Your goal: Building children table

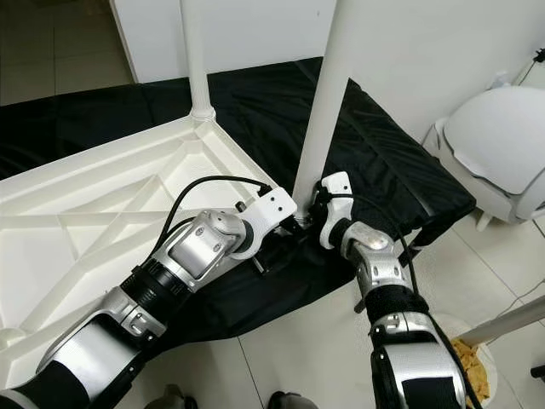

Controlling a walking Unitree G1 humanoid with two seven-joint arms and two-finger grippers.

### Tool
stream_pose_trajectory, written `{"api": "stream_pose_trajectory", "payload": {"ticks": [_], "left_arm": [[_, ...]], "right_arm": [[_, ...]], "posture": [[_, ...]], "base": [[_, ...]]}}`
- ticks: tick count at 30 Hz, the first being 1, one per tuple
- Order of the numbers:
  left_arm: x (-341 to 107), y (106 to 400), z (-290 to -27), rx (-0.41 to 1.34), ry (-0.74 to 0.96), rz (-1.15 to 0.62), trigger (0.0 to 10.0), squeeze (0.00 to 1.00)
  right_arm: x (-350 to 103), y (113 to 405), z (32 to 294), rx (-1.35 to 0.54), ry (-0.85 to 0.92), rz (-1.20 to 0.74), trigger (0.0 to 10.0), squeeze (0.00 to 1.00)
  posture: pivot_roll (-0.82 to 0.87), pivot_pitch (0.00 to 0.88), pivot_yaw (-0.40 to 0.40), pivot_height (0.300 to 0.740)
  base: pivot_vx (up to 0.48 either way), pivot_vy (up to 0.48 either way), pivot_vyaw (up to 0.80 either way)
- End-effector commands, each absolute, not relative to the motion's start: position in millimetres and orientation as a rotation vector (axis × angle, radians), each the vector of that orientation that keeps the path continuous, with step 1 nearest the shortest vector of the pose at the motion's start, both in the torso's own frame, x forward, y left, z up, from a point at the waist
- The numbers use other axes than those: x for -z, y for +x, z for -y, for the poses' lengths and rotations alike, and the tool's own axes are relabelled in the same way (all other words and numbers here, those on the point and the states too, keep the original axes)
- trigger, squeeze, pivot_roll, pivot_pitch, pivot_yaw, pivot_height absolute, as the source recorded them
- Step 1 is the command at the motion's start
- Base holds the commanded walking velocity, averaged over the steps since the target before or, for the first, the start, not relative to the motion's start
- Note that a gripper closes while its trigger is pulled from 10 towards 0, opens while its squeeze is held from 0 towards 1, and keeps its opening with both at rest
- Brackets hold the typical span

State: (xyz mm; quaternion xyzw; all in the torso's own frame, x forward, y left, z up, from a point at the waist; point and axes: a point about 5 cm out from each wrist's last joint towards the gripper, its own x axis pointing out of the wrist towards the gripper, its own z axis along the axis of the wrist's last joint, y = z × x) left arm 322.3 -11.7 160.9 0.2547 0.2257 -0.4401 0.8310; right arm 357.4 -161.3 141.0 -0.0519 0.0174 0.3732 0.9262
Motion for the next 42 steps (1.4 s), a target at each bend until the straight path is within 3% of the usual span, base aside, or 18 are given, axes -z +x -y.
{"api": "stream_pose_trajectory", "payload": {"ticks": [1, 5, 6, 8, 9, 17, 30, 33, 36, 42], "left_arm": [[-171, 323, 15, 0.925, 0.57, -0.434, 10.0, 0.0], [-172, 323, 14, 0.923, 0.57, -0.434, 10.0, 0.0], [-172, 323, 14, 0.923, 0.57, -0.434, 10.0, 0.0], [-172, 323, 14, 0.923, 0.57, -0.434, 10.0, 0.0], [-172, 322, 15, 0.925, 0.569, -0.434, 10.0, 0.0], [-172, 322, 15, 0.93, 0.57, -0.434, 10.0, 0.0], [-172, 323, 16, 0.93, 0.567, -0.432, 10.0, 0.0], [-172, 323, 17, 0.933, 0.567, -0.43, 10.0, 0.0], [-172, 323, 17, 0.933, 0.567, -0.43, 10.0, 0.0], [-171, 323, 18, 0.933, 0.563, -0.429, 10.0, 0.0]], "right_arm": [[-125, 353, 161, -0.804, -0.112, -0.118, 10.0, 0.0], [-123, 353, 164, -0.796, -0.114, -0.124, 10.0, 0.0], [-122, 354, 166, -0.794, -0.109, -0.128, 4.3, 0.0], [-122, 354, 167, -0.793, -0.106, -0.13, 4.3, 0.0], [-121, 353, 169, -0.785, -0.097, -0.136, 0.0, 0.0], [-115, 351, 174, -0.76, -0.059, -0.16, 0.0, 0.0], [-116, 355, 172, -0.398, 0.003, -0.065, 0.0, 0.0], [-117, 358, 170, -0.198, 0.087, -0.069, 0.0, 0.0], [-117, 358, 170, -0.198, 0.087, -0.069, 0.0, 0.0], [-117, 358, 159, -0.004, 0.12, -0.061, 0.0, 0.0]], "posture": [[-0.06, 0.071, 0.009, 0.74], [-0.06, 0.072, 0.009, 0.74], [-0.06, 0.071, 0.01, 0.74], [-0.06, 0.071, 0.01, 0.74], [-0.06, 0.073, 0.012, 0.74], [-0.07, 0.077, 0.011, 0.74], [-0.08, 0.077, 0.007, 0.74], [-0.09, 0.076, 0.007, 0.74], [-0.09, 0.076, 0.007, 0.74], [-0.09, 0.071, 0.0, 0.74]], "base": [[0.0, 0.0, 0.0], [0.0, 0.0, 0.0], [0.0, 0.0, 0.0], [0.0, 0.0, 0.0], [0.0, 0.0, 0.0], [0.0, 0.0, 0.0], [0.0, 0.0, 0.0], [0.0, 0.0, 0.0], [0.0, 0.0, 0.0], [0.0, 0.0, 0.0]]}}
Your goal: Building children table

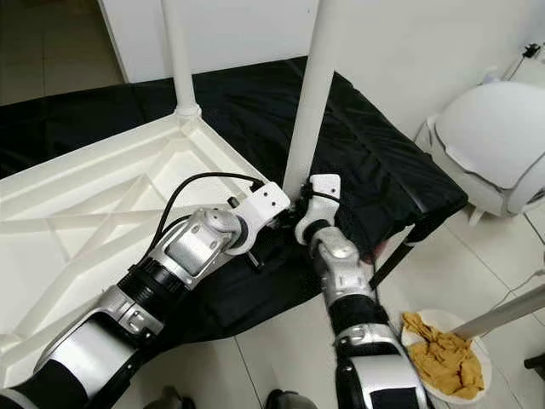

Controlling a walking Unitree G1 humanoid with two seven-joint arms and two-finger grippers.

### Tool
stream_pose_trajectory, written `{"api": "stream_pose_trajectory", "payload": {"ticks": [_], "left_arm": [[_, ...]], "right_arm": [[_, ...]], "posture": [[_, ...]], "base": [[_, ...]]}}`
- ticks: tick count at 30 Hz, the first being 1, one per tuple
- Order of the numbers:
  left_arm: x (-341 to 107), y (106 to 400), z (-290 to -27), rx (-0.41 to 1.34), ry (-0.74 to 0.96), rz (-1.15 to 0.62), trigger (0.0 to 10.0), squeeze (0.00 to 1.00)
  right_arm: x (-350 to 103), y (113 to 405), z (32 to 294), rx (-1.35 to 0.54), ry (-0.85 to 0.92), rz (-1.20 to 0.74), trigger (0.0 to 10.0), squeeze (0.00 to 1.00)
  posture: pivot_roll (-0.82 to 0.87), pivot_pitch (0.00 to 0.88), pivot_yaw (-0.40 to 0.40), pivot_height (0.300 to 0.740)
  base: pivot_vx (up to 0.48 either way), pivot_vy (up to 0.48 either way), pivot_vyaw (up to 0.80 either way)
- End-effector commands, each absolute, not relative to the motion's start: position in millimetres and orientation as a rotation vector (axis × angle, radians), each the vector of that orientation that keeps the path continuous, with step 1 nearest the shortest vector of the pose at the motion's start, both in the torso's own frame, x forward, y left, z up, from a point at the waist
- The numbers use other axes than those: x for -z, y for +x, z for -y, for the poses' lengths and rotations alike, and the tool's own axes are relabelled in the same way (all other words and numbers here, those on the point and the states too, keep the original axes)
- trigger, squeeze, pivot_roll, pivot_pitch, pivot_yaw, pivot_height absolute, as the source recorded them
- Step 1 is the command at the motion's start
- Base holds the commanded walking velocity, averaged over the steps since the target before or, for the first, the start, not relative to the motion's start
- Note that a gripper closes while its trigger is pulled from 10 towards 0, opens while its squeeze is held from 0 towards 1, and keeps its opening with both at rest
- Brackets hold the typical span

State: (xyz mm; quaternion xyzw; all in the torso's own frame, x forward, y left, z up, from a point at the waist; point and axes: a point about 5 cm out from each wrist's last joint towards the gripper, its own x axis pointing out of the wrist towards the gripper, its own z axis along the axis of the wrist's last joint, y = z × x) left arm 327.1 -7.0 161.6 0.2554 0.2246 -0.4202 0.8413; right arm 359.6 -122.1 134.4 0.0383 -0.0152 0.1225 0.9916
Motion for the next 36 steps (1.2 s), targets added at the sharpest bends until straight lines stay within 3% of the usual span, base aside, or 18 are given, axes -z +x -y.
{"api": "stream_pose_trajectory", "payload": {"ticks": [1, 8, 14, 15, 20, 26, 27, 30, 36], "left_arm": [[-171, 323, 18, 0.932, 0.562, -0.428, 10.0, 0.0], [-172, 324, 18, 0.927, 0.557, -0.426, 10.0, 0.0], [-172, 324, 19, 0.926, 0.558, -0.424, 10.0, 0.0], [-172, 324, 18, 0.925, 0.557, -0.424, 10.0, 0.0], [-172, 325, 18, 0.924, 0.556, -0.424, 10.0, 0.0], [-172, 325, 18, 0.923, 0.557, -0.423, 10.0, 0.0], [-172, 325, 18, 0.924, 0.558, -0.423, 10.0, 0.0], [-172, 325, 18, 0.924, 0.559, -0.424, 10.0, 0.0], [-172, 325, 18, 0.928, 0.563, -0.422, 10.0, 0.0]], "right_arm": [[-117, 357, 154, 0.048, 0.129, -0.058, 0.0, 0.0], [-116, 353, 137, 0.192, 0.146, -0.081, 0.0, 0.0], [-118, 352, 142, 0.21, 0.128, -0.087, 0.0, 0.0], [-119, 352, 143, 0.217, 0.13, -0.079, 10.0, 1.0], [-120, 352, 145, 0.209, 0.134, -0.064, 10.0, 1.0], [-131, 358, 158, 0.071, 0.097, -0.026, 10.0, 1.0], [-134, 359, 163, 0.03, 0.081, -0.019, 10.0, 0.0], [-139, 362, 166, -0.045, 0.061, -0.007, 10.0, 0.0], [-153, 365, 170, -0.393, -0.027, 0.019, 10.0, 0.0]], "posture": [[-0.09, 0.071, -0.001, 0.74], [-0.09, 0.07, -0.002, 0.74], [-0.09, 0.069, -0.003, 0.74], [-0.09, 0.069, -0.003, 0.74], [-0.09, 0.068, -0.004, 0.74], [-0.09, 0.068, -0.003, 0.74], [-0.09, 0.067, -0.002, 0.74], [-0.09, 0.067, 0.0, 0.74], [-0.09, 0.058, 0.005, 0.74]], "base": [[0.0, 0.0, 0.0], [0.0, 0.0, 0.0], [0.0, 0.0, 0.0], [0.0, 0.0, 0.0], [0.0, 0.0, 0.0], [0.0, 0.0, 0.0], [0.0, 0.0, 0.0], [0.0, 0.0, 0.0], [0.0, 0.0, 0.0]]}}
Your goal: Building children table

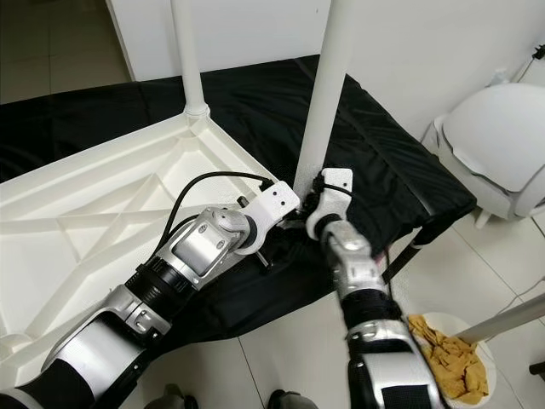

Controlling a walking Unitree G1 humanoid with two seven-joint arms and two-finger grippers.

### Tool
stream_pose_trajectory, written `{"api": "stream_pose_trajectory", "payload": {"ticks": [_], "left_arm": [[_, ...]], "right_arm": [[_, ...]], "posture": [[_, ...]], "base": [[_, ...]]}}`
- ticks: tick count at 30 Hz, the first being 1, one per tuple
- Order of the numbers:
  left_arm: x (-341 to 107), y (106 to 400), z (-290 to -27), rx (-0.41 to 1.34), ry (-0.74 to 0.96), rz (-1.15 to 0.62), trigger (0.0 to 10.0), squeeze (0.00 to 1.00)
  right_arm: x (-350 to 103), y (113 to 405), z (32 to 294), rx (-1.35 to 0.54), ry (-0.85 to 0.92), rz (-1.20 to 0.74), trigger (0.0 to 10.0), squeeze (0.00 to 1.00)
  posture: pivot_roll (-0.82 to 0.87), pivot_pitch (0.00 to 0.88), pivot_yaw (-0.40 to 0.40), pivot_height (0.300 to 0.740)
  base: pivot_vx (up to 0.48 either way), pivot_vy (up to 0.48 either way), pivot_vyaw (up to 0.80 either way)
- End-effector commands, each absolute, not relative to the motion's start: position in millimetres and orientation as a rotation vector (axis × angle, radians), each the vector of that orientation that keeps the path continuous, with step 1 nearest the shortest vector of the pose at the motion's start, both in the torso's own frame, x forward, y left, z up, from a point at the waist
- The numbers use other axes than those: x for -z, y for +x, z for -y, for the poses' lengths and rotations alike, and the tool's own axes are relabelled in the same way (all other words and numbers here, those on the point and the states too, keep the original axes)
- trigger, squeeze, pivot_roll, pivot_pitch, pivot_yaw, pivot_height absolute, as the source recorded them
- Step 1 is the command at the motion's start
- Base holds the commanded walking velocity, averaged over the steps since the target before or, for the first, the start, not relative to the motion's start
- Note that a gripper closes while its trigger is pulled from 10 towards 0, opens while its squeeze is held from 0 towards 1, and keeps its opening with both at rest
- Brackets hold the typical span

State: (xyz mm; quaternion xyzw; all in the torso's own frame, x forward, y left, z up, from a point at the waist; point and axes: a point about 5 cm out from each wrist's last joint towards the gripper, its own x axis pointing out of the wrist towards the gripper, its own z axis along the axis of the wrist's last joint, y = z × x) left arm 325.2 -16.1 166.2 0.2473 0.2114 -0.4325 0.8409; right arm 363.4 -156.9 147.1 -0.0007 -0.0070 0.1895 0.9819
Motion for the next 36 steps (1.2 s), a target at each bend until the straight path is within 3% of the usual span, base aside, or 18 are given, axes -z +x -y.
{"api": "stream_pose_trajectory", "payload": {"ticks": [1, 7, 12, 13, 14, 15, 20, 21, 26, 36], "left_arm": [[-172, 325, 18, 0.928, 0.564, -0.422, 10.0, 0.0], [-173, 325, 18, 0.928, 0.568, -0.418, 10.0, 0.0], [-173, 325, 18, 0.927, 0.569, -0.418, 10.0, 0.0], [-173, 325, 18, 0.927, 0.569, -0.418, 10.0, 0.0], [-173, 325, 18, 0.927, 0.569, -0.418, 10.0, 0.0], [-173, 324, 18, 0.928, 0.57, -0.418, 10.0, 0.0], [-173, 324, 18, 0.929, 0.571, -0.419, 10.0, 0.0], [-173, 324, 18, 0.931, 0.571, -0.419, 10.0, 0.0], [-172, 321, 21, 0.945, 0.573, -0.42, 10.0, 0.0], [-171, 320, 22, 0.948, 0.572, -0.422, 10.0, 0.0]], "right_arm": [[-152, 365, 170, -0.449, -0.038, 0.004, 10.0, 0.0], [-143, 362, 175, -0.645, -0.12, -0.075, 10.0, 0.0], [-139, 360, 177, -0.694, -0.14, -0.109, 10.0, 0.0], [-134, 358, 178, -0.726, -0.145, -0.137, 8.3, 0.0], [-134, 358, 178, -0.726, -0.145, -0.137, 8.3, 0.0], [-130, 357, 179, -0.749, -0.166, -0.156, 3.4, 0.0], [-128, 355, 180, -0.764, -0.18, -0.166, 3.4, 0.0], [-125, 354, 181, -0.776, -0.174, -0.174, 0.0, 0.0], [-124, 353, 187, -0.729, -0.152, -0.156, 0.0, 0.0], [-117, 358, 194, -0.432, -0.089, -0.133, 0.0, 0.0]], "posture": [[-0.09, 0.058, 0.005, 0.74], [-0.08, 0.052, 0.004, 0.74], [-0.08, 0.051, 0.005, 0.74], [-0.08, 0.051, 0.006, 0.74], [-0.08, 0.051, 0.006, 0.74], [-0.08, 0.051, 0.006, 0.74], [-0.08, 0.051, 0.006, 0.74], [-0.08, 0.049, 0.008, 0.74], [-0.09, 0.049, 0.009, 0.74], [-0.09, 0.053, 0.004, 0.74]], "base": [[0.0, 0.0, 0.0], [0.0, 0.0, 0.0], [0.0, 0.0, 0.0], [0.0, 0.0, 0.0], [0.0, 0.0, 0.0], [0.0, 0.0, 0.0], [0.0, 0.0, 0.0], [0.0, 0.0, 0.0], [0.0, 0.0, 0.0], [0.0, 0.0, 0.0]]}}
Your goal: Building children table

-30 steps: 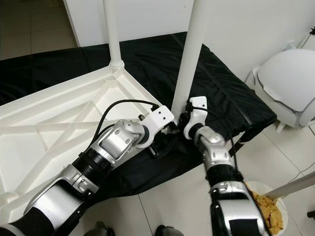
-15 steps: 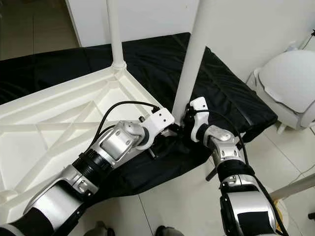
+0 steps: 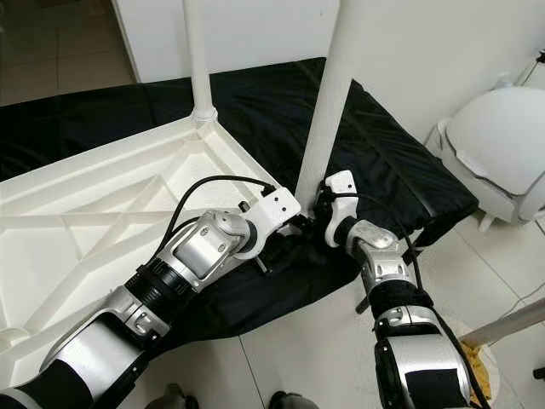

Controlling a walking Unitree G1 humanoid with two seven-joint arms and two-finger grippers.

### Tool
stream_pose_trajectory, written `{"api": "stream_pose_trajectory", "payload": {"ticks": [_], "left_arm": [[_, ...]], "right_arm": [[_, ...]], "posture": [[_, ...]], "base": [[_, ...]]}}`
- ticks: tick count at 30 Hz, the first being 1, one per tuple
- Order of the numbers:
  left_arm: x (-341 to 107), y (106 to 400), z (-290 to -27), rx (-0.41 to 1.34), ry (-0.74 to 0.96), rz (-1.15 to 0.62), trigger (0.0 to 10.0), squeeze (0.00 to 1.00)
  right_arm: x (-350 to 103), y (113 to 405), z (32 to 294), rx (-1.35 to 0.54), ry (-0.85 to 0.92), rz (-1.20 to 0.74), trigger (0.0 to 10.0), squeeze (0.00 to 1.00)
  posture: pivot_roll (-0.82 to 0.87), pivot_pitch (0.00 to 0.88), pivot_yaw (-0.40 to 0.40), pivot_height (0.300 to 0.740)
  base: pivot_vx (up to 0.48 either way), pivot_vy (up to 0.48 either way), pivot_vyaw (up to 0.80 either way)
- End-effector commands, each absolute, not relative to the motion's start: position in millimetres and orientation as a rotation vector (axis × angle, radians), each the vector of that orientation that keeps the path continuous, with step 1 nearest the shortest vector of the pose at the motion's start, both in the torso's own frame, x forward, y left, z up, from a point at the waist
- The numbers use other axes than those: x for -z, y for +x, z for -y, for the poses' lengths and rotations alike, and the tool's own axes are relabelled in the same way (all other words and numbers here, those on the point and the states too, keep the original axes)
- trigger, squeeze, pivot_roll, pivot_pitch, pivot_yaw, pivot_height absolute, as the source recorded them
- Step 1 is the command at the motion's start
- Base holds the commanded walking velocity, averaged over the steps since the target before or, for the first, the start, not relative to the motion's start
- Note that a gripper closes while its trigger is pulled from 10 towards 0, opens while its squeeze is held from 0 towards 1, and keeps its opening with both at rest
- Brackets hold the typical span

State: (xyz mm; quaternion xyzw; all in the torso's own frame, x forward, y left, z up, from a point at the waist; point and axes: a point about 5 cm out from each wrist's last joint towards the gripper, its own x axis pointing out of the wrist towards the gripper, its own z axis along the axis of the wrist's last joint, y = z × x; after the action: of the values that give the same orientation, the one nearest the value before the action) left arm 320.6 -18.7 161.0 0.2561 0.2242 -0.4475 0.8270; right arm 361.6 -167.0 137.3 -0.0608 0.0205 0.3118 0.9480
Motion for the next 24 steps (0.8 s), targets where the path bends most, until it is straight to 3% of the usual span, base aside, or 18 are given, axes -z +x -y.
{"api": "stream_pose_trajectory", "payload": {"ticks": [1, 5, 20, 21, 24], "left_arm": [[-171, 320, 22, 0.949, 0.571, -0.422, 10.0, 0.0], [-171, 320, 22, 0.95, 0.57, -0.422, 10.0, 0.0], [-171, 321, 21, 0.943, 0.561, -0.426, 10.0, 0.0], [-171, 321, 21, 0.938, 0.558, -0.425, 10.0, 0.0], [-171, 322, 22, 0.935, 0.555, -0.424, 10.0, 0.0]], "right_arm": [[-116, 358, 195, -0.376, -0.069, -0.132, 0.0, 0.0], [-113, 359, 195, -0.304, -0.027, -0.139, 0.0, 0.0], [-106, 350, 188, 0.27, 0.05, -0.133, 0.0, 0.0], [-107, 346, 185, 0.392, 0.076, -0.112, 0.0, 0.0], [-107, 345, 172, 0.431, 0.103, -0.107, 0.0, 0.0]], "posture": [[-0.09, 0.053, 0.005, 0.74], [-0.09, 0.054, 0.005, 0.74], [-0.09, 0.066, -0.001, 0.74], [-0.09, 0.066, -0.004, 0.74], [-0.09, 0.065, -0.006, 0.74]], "base": [[0.0, 0.0, 0.0], [0.0, 0.0, 0.0], [0.0, 0.0, 0.0], [0.0, 0.0, 0.0], [0.0, 0.0, 0.0]]}}
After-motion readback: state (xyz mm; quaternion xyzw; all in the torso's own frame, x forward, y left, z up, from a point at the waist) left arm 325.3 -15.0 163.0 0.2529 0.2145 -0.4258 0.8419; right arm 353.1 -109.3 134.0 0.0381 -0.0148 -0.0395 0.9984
